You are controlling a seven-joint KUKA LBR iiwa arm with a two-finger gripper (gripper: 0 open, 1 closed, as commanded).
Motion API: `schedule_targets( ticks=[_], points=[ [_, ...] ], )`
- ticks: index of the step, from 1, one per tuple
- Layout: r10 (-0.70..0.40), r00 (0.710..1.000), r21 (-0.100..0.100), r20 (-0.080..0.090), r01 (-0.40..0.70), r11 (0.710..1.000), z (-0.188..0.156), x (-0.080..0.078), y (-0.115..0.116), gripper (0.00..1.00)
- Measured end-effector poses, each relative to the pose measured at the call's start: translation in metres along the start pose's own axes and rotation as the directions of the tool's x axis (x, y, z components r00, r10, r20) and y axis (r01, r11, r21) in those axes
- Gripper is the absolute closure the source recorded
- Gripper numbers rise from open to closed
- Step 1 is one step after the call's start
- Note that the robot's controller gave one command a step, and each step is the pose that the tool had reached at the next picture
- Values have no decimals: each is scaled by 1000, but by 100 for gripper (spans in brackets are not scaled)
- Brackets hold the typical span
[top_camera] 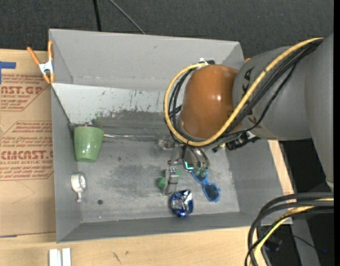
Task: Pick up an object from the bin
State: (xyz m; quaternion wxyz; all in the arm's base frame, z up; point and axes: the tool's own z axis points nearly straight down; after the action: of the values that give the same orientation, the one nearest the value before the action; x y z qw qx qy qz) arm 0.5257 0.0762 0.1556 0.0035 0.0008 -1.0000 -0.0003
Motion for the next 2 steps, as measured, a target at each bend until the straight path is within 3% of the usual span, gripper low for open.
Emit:
schedule_targets(
  ticks=[1,2],
  points=[
    [-178,984,2,2,178,984,65,41,-25,0],
    [-13,1000,0,5,13,1000,70,35,-30,0]
  ],
)
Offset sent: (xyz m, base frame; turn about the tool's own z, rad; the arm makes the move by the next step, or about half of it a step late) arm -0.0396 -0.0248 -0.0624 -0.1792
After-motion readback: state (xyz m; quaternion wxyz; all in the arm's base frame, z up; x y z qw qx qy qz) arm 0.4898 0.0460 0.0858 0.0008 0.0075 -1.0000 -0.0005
